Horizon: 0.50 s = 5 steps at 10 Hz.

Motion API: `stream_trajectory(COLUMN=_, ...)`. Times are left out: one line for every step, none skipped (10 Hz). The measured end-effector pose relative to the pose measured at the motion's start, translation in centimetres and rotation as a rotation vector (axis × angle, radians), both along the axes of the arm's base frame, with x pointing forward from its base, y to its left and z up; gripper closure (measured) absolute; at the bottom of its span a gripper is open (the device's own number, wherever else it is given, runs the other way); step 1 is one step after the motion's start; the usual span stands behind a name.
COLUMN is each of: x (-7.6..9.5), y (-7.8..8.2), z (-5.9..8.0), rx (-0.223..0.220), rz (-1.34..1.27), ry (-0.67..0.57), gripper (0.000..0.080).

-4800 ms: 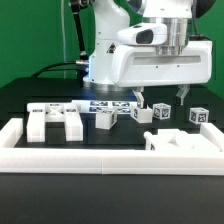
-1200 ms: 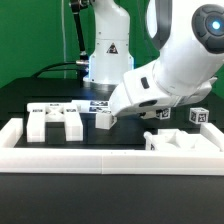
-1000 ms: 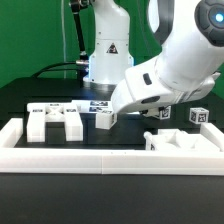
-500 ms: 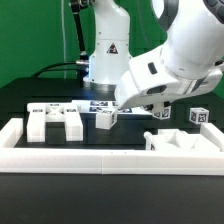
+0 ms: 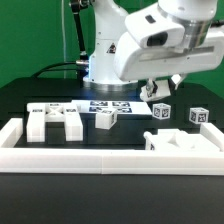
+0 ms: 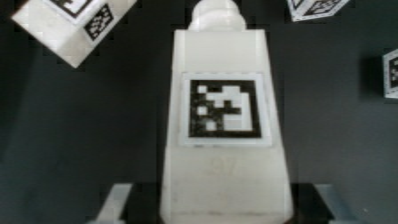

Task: Assemble chair

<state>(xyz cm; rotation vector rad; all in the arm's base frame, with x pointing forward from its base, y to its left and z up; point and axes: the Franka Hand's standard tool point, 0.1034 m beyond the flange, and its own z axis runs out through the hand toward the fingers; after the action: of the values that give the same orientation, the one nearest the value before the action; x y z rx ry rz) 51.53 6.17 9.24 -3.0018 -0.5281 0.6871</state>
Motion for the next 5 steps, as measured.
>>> stream_trajectory(x=0.8, y=-0.1, z=-0.5, rx=0.021, rz=-0.009, ry=-0.119, gripper=0.0508)
stream_trajectory(x=0.7, y=-0.3, z=-0.5, rx=0.031, rz=-0.017, ry=-0.178, gripper=0.0508)
stream_trajectory(x=1.1, y=-0.4, z=-0.6, rx=0.042, rz=-0.019, ry=-0.247, gripper=0.0508)
stream_trajectory(x=1.7, y=-0.6, z=-0.6, rx=0.063, rz=-0.022, ry=-0.359, gripper=0.0508)
stream_trajectory(x=1.3, y=-0.8, z=-0.5, rx=0.065, rz=-0.024, ry=-0.387, gripper=0.0508)
